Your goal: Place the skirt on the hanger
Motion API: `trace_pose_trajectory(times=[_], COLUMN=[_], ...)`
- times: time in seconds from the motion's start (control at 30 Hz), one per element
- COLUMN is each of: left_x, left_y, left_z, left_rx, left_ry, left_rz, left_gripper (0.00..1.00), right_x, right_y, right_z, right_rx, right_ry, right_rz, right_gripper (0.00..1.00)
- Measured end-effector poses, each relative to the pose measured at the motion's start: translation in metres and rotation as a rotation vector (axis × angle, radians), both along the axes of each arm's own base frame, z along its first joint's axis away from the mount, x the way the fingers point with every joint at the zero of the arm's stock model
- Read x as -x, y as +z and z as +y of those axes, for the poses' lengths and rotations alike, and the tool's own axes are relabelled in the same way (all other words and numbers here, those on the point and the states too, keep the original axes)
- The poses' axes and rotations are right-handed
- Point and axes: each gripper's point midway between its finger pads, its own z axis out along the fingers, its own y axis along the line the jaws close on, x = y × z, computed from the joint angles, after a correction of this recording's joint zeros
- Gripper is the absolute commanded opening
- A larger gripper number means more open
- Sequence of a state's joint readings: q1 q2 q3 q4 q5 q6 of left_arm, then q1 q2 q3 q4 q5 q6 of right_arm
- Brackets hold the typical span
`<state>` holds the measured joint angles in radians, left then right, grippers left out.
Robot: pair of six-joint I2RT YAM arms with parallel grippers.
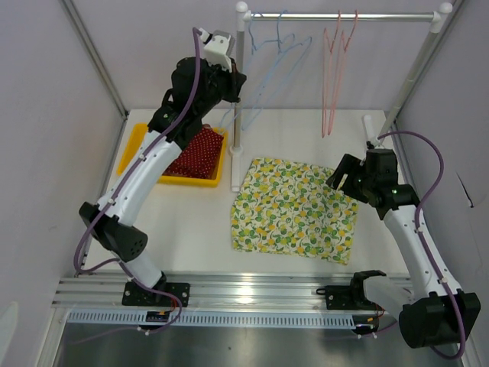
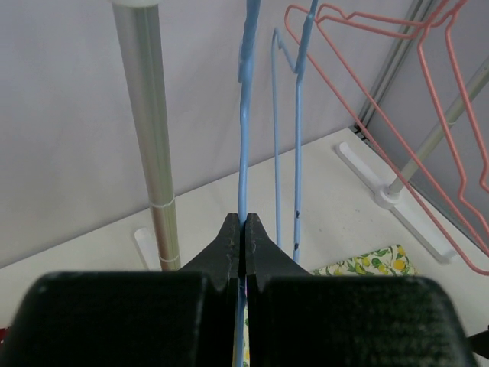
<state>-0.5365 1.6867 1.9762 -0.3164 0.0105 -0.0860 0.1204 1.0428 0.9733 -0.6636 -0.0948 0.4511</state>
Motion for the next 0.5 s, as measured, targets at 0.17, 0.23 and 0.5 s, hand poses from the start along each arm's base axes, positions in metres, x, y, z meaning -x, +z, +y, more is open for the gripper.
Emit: trace_pose_trajectory(times=[0.17, 0.23, 0.5], left_x=[0.009, 0.011, 0.038], left_y=[-0.020, -0.026, -0.053], left_z=[0.008, 0.012, 0.034], left_rx=[-0.021, -0.030, -0.055], left_ry=[0.023, 0.033, 0.064], left_rz=[0.031, 0.038, 0.069], left_gripper=[0.00, 0.00, 0.00], right_x=[0.004, 0.005, 0.008], right_y=[0.004, 0.004, 0.005], right_z=[0.000, -0.001, -0.002], right_rx=[-0.001, 0.000, 0.005], right_ry=[0.000, 0.000, -0.005], right_rz=[-0.009, -0.007, -0.008], right_gripper=[0.78, 0.78, 0.78])
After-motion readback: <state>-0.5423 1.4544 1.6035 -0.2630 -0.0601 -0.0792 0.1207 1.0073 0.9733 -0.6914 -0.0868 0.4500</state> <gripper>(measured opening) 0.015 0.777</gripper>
